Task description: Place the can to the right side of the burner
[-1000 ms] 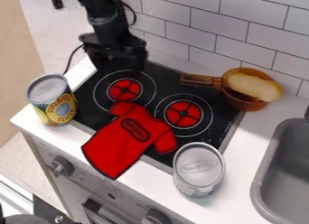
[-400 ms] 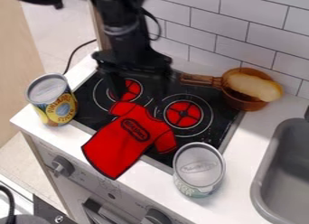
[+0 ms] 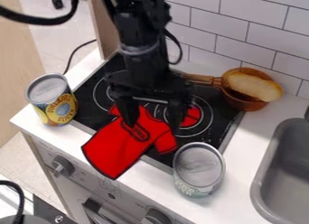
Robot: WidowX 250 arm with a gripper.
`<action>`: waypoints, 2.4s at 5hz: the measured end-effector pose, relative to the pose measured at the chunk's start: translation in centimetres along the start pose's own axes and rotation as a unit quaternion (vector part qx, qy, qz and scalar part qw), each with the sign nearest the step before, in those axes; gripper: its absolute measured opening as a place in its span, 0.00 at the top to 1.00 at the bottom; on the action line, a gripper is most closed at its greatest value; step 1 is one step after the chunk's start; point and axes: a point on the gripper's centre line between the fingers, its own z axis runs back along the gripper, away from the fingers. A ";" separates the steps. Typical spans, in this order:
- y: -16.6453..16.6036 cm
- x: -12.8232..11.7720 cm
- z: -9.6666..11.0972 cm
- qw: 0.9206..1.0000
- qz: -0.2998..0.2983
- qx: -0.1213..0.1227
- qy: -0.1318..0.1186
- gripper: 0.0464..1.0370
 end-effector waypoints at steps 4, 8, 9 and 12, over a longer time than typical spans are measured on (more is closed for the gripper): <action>-5.5 -4.9 -5.8 0.997 -0.043 -0.036 0.051 0.04; -7.3 -2.9 -7.6 1.000 -0.016 -0.005 0.004 0.04; -6.0 0.0 -7.0 0.998 0.058 -0.005 -0.014 0.04; -3.8 3.0 -7.4 0.984 0.167 0.023 -0.063 0.04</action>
